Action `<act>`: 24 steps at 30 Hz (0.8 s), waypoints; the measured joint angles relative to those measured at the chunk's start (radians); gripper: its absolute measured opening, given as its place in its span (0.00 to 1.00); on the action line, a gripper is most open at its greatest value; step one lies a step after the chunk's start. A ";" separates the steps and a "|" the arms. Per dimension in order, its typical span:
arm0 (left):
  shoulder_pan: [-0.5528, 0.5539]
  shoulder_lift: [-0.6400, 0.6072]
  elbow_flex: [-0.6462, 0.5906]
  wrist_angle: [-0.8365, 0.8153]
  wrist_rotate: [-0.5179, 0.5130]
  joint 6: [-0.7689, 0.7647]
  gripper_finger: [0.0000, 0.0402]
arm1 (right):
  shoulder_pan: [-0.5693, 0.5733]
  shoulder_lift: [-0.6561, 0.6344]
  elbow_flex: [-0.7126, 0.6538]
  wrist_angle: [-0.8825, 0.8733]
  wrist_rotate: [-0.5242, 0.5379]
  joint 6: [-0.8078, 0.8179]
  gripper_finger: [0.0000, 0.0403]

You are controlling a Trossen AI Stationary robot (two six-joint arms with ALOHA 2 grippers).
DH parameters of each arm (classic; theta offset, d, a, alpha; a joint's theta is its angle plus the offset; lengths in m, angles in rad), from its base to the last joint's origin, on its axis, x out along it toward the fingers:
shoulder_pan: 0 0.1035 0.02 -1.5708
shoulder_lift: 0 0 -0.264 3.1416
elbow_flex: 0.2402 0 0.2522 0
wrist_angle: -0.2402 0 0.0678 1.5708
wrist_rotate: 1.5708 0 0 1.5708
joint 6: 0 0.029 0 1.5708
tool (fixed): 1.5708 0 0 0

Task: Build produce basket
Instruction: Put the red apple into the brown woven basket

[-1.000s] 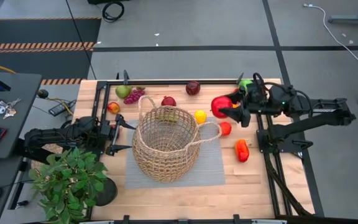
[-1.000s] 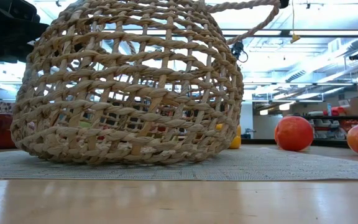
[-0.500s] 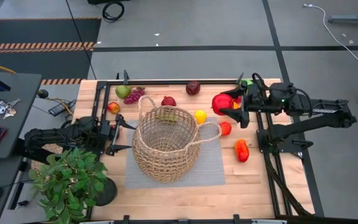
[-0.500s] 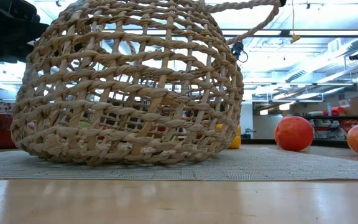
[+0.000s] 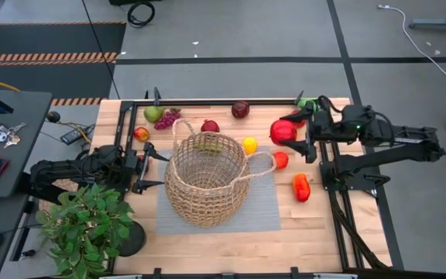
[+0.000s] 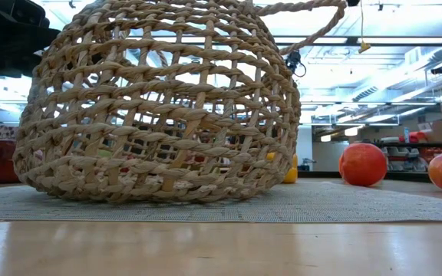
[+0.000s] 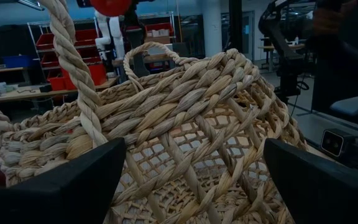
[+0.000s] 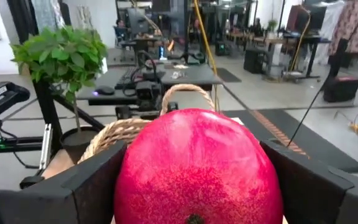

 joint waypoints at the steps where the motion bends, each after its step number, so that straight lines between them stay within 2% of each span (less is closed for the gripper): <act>1: 0.000 0.000 0.000 0.000 0.000 0.000 0.97 | 0.000 -0.001 0.000 -0.004 -0.025 -0.004 0.89; 4: 0.000 0.000 0.000 0.000 0.000 0.000 0.97 | 0.001 0.009 -0.001 -0.013 -0.096 -0.008 0.89; 12: 0.000 0.000 0.000 0.019 0.001 -0.008 0.97 | -0.005 0.046 -0.068 0.099 -0.120 -0.009 0.89; 14: 0.000 0.000 0.000 0.062 0.004 -0.112 0.97 | 0.001 0.048 -0.086 0.097 -0.121 0.018 0.89; 18: 0.000 0.004 0.009 0.268 -0.029 -0.334 0.97 | 0.034 0.040 -0.144 0.117 -0.128 0.066 0.89; 21: 0.000 0.006 0.047 0.383 -0.027 -0.428 0.97 | 0.065 0.036 -0.206 0.167 -0.119 0.083 0.89; 24: 0.000 0.006 0.065 0.579 -0.019 -0.508 0.97 | 0.089 0.027 -0.268 0.246 -0.066 0.080 0.89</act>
